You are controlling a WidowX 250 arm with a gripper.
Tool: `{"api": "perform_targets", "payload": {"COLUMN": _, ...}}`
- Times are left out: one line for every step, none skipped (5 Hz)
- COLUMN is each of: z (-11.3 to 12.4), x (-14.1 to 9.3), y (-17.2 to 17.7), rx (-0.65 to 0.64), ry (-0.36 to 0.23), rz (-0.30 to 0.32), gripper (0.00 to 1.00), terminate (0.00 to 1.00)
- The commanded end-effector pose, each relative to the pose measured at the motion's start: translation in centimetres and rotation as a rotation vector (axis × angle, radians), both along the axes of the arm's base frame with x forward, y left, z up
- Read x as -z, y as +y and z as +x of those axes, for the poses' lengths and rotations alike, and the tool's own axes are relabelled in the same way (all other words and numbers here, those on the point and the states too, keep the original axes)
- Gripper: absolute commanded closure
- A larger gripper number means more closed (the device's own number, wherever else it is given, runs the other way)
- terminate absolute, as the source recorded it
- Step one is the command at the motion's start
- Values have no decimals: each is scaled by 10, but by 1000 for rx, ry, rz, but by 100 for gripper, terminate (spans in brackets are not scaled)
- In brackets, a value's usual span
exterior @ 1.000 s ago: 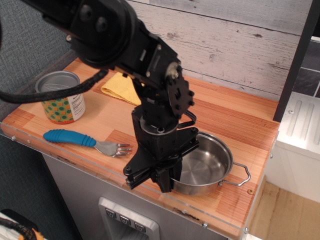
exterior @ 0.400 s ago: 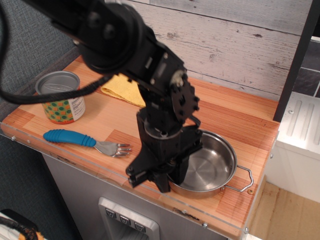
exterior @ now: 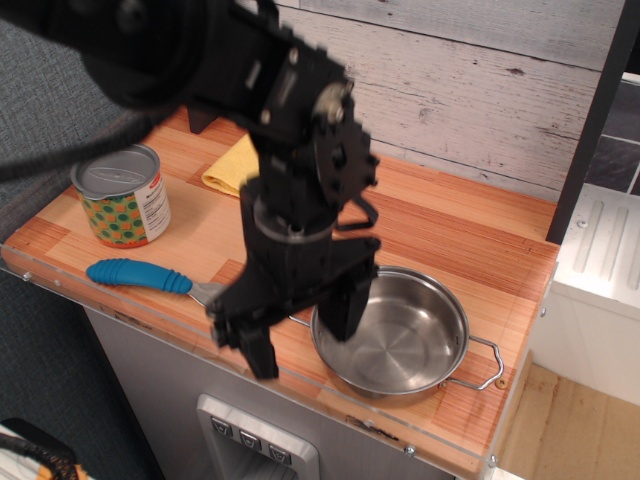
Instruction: Move silver pot to lower right corner of the table.
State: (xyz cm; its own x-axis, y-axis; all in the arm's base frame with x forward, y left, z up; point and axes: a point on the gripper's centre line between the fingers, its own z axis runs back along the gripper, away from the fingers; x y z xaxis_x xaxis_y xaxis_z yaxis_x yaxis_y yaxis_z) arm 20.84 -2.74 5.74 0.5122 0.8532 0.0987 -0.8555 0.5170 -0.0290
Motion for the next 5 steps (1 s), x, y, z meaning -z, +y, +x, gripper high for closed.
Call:
{"api": "perform_targets", "payload": {"z": 11, "x": -48, "y": 8, "rx": 79, "ry": -30, "rz": 85, "gripper": 0, "terminate": 0}}
{"api": "perform_targets", "payload": {"z": 24, "x": -57, "y": 7, "rx": 199, "ry": 31, "rz": 77, "gripper": 0, "terminate": 0}}
{"api": "perform_targets", "payload": {"z": 38, "x": -67, "y": 0, "rx": 282, "ry": 29, "rz": 103, "gripper": 0, "terminate": 0}}
{"api": "perform_targets", "payload": {"z": 54, "x": -74, "y": -1, "rx": 358, "ry": 23, "rz": 121, "gripper": 0, "terminate": 0}}
{"api": "perform_targets", "payload": {"z": 59, "x": -88, "y": 9, "rx": 405, "ry": -4, "rz": 164, "gripper": 0, "terminate": 0}}
